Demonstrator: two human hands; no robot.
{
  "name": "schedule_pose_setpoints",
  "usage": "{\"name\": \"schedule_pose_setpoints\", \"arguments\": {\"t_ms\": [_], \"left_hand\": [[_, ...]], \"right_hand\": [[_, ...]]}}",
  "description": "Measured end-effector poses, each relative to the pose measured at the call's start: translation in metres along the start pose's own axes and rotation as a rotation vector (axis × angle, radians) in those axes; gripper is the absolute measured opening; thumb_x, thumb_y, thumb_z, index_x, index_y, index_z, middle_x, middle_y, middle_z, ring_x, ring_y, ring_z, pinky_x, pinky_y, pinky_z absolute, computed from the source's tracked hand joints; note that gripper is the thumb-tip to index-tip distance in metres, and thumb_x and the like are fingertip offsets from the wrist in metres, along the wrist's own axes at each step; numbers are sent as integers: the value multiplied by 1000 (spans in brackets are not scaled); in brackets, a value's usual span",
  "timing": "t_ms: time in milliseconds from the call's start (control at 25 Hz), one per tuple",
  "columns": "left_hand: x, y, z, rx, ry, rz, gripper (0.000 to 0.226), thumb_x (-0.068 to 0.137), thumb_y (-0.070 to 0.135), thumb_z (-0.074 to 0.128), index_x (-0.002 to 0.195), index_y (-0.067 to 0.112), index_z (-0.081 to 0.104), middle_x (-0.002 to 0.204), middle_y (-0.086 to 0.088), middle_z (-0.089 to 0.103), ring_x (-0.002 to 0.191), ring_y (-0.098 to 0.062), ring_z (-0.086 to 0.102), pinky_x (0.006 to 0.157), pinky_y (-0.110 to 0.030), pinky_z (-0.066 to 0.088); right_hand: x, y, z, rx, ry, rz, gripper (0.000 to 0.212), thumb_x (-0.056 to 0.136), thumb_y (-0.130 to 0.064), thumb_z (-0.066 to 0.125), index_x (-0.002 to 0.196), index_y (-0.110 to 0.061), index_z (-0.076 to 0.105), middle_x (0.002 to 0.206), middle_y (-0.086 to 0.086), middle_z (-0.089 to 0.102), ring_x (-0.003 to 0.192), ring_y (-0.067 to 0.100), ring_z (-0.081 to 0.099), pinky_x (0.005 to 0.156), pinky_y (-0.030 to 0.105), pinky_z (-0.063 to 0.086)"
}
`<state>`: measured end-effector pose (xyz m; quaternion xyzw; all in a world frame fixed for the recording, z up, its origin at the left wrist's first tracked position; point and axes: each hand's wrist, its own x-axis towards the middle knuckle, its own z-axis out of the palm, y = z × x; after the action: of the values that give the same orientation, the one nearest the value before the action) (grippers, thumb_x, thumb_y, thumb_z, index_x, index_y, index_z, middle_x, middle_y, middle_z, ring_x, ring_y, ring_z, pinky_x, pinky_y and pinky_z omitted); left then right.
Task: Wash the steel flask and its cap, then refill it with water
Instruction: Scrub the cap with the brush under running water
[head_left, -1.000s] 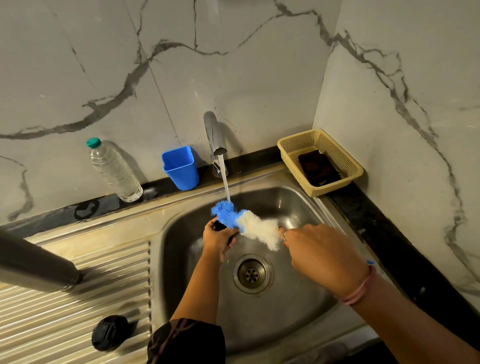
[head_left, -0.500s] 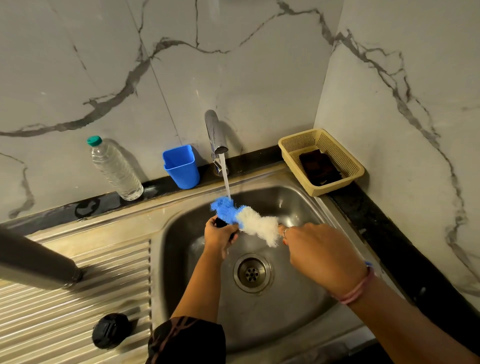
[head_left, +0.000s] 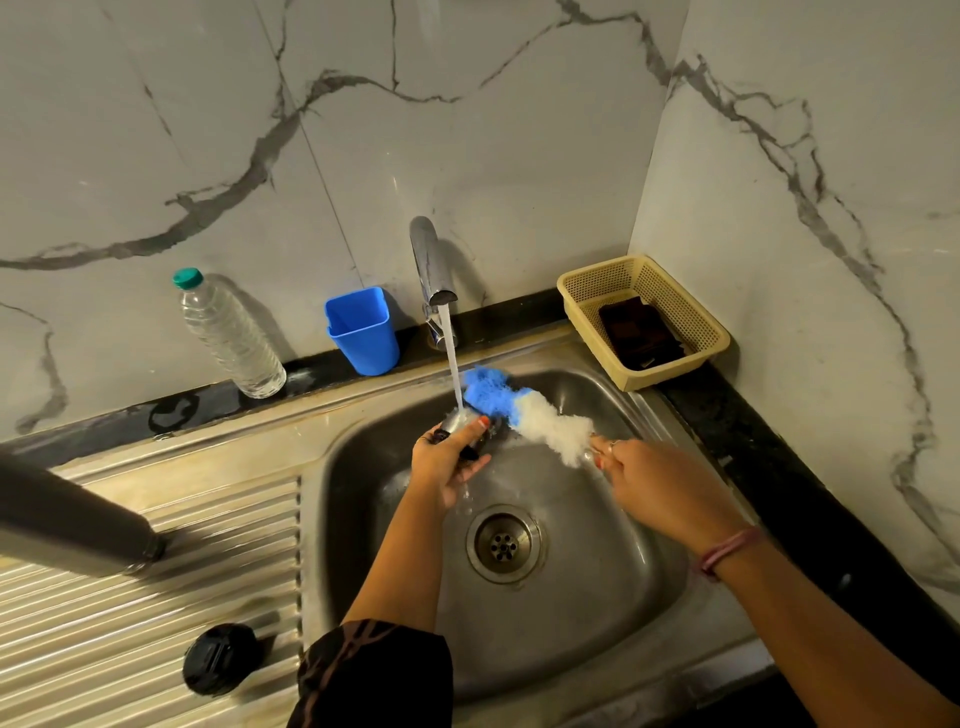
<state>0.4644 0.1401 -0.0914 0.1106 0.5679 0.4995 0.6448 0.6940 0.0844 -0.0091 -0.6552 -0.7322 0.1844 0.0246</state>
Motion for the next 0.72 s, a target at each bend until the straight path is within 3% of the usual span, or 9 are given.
{"name": "schedule_pose_setpoints", "arguments": {"t_ms": [120,240,320,400,480,720], "left_hand": [[3,-1,1,-28,26,-90,41,77,19,82,108,4,59,112,-18,62,96,-28,65,79,-40,59],[6,-7,2,-82,84,-148,49,76,37,81,112,11,61,118,-15,59,96,-24,62,69,-32,56],[4,-9,3,-142,100,-186,54,77,44,79,116,13,61,118,-14,61,95,-22,63,65,-30,55],[3,-10,3,-218,110,-213,54,79,45,77,117,12,59,117,-15,60,101,-26,63,72,-32,56],[4,-11,2,-302,105,-226,56,83,44,74,125,12,55,124,-18,57,112,-30,61,73,-36,59],[8,-15,-1,-460,62,-236,58,90,40,67,134,5,52,133,-23,53,116,-39,60,63,-43,62]], "right_hand": [[-1,13,6,74,-16,68,32,101,-30,37,106,-12,63,69,-1,56,68,13,58,67,28,50],[-4,15,12,154,-24,93,31,101,-29,40,117,-14,61,68,-5,52,64,10,55,59,22,45],[-5,12,15,219,-41,87,35,101,-29,40,130,-18,55,82,-6,61,75,12,60,70,25,52],[-7,11,17,271,-60,74,38,101,-31,40,138,-23,47,114,-1,66,95,15,63,86,31,52],[-8,10,16,302,-73,69,39,101,-31,40,139,-24,46,131,-2,59,110,16,60,94,30,49],[-9,14,17,347,-68,85,39,100,-32,41,139,-25,46,132,-3,58,110,15,59,92,27,47]]}}
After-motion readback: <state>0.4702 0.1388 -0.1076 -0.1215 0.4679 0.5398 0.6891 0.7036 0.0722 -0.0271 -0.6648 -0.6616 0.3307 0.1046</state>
